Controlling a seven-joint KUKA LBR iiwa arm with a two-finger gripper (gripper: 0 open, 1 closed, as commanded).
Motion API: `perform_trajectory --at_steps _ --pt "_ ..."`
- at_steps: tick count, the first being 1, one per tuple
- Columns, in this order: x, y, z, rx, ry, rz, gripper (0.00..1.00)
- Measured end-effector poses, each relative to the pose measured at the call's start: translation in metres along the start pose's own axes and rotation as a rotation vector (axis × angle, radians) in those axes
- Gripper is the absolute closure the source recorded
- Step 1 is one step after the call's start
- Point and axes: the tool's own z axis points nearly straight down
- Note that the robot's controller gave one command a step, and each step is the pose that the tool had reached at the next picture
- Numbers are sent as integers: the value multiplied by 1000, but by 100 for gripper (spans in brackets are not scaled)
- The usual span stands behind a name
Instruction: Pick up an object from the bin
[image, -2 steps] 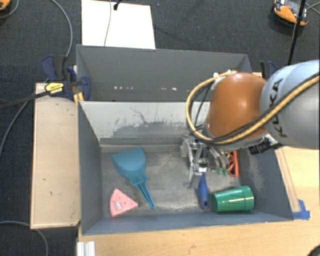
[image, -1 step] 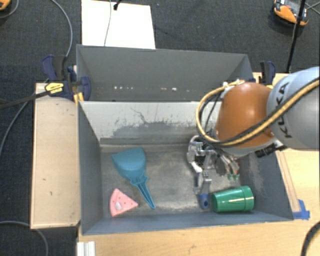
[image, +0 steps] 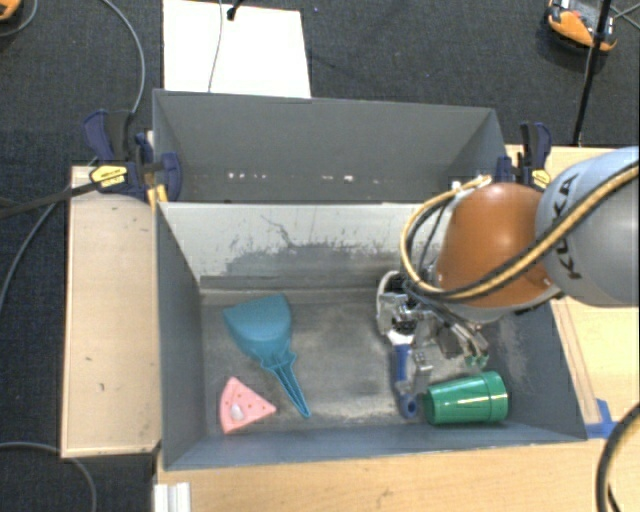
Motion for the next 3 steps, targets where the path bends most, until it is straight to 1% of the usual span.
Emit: perform_trajectory --at_steps 1,2,3 --pt "4 -52 9 0 8 21 100" --pt "4 -52 9 -1 8 22 0" --pt "4 -52 9 -1 8 23 0"
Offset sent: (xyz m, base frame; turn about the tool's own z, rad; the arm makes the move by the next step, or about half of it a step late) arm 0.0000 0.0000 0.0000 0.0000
